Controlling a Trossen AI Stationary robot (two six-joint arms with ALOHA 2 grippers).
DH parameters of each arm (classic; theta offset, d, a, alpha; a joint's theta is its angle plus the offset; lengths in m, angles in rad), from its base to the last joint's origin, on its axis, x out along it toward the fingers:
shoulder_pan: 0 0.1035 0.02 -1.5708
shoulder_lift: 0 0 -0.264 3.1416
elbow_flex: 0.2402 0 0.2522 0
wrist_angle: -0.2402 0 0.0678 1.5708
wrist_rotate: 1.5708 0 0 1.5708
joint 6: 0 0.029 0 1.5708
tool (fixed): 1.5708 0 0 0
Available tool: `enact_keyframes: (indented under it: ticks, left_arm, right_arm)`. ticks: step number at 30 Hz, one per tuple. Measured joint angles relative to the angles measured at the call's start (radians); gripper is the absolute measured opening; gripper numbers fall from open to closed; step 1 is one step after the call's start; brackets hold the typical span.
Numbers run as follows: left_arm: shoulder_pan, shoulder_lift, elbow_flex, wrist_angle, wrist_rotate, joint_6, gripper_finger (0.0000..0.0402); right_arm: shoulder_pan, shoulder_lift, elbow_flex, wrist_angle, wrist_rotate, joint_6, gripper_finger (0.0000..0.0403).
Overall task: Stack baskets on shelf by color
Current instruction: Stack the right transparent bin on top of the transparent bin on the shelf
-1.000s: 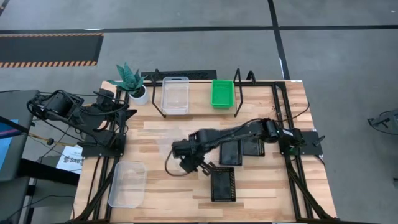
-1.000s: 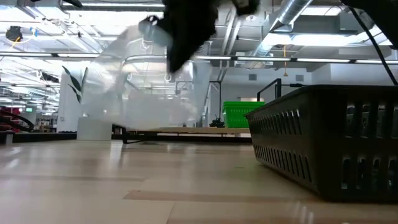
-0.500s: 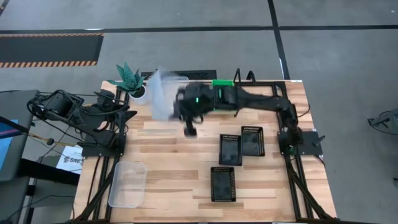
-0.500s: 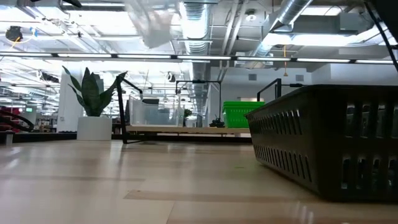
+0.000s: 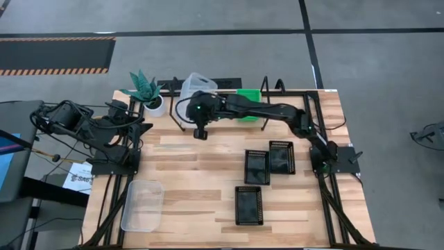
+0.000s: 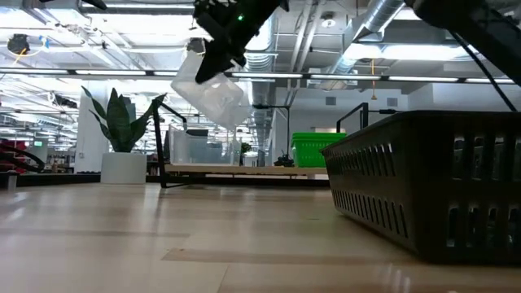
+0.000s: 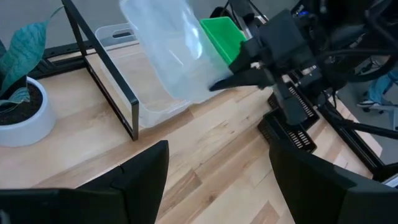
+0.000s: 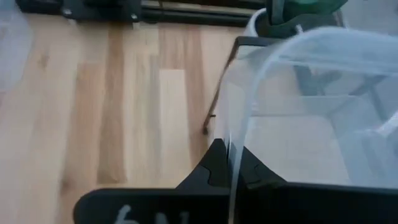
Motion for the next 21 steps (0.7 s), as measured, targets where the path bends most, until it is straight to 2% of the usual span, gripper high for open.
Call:
enact_keyframes:
  ticks: [4, 14, 21]
  left_arm:
    - [0.000, 0.000, 0.000, 0.000, 0.000, -0.007, 0.0265]
    - [0.000, 0.000, 0.000, 0.002, -0.001, -0.009, 0.0265]
    - [0.000, 0.000, 0.000, 0.002, -0.009, -0.009, 0.0265]
  right_arm:
    - [0.000, 0.015, 0.015, -0.028, 0.039, -0.050, 0.0000]
    - [-0.027, 0.015, 0.015, -0.052, 0.041, -0.070, 0.0001]
    - [-0.037, 0.015, 0.015, -0.052, 0.039, -0.090, 0.0025]
